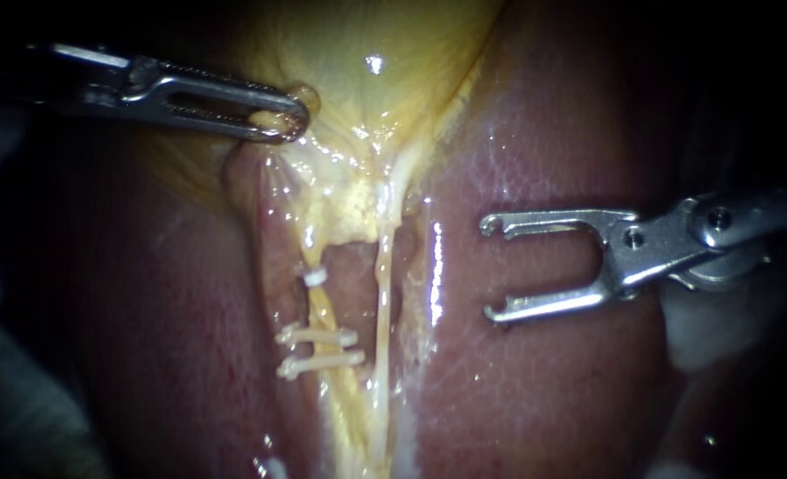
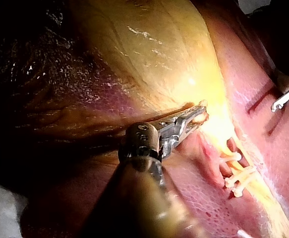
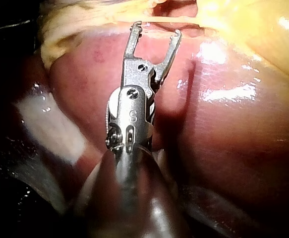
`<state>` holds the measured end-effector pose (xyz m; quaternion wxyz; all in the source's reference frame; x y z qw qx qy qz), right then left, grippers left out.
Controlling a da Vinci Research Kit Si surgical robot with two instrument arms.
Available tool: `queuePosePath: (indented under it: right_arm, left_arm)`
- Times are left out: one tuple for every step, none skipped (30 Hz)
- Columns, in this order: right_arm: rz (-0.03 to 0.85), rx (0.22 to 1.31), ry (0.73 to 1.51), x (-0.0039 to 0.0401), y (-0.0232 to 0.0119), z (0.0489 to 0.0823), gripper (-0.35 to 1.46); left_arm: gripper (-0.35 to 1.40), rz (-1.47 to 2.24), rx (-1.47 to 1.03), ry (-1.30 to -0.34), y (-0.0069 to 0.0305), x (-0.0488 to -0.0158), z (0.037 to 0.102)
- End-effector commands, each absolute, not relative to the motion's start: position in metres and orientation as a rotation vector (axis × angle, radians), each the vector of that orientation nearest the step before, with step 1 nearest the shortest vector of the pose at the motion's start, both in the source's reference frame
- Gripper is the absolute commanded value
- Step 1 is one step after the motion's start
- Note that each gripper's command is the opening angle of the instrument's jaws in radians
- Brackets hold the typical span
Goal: Going back third clip left tube
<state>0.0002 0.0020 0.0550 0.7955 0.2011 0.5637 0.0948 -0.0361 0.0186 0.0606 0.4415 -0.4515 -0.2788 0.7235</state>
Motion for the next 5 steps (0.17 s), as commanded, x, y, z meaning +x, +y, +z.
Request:
queuePosePath:
  right_arm:
    - [0.204, 0.432, 1.211, 0.0002, 0.002, 0.0549, 0.5]
    - [0.204, 0.432, 1.211, 0.0002, 0.002, 0.0549, 0.5]
    - [0.204, 0.432, 1.211, 0.0003, 0.0019, 0.0549, 0.5]
    - [0.204, 0.432, 1.211, 0.0003, 0.0019, 0.0549, 0.5]
    - [0.206, 0.429, 1.21, 0.0004, 0.0019, 0.0549, 0.5]
  left_arm:
    - [-0.35, 1.796, -1.12, -0.692, 0.0187, -0.036, 0.0605]
    - [-0.35, 1.796, -1.12, -0.693, 0.0187, -0.036, 0.0605]
    - [-0.35, 1.796, -1.12, -0.694, 0.0187, -0.036, 0.0605]
    - [-0.35, 1.796, -1.12, -0.694, 0.0188, -0.0359, 0.0604]
    - [-0.35, 1.796, -1.119, -0.695, 0.0188, -0.0359, 0.0603]
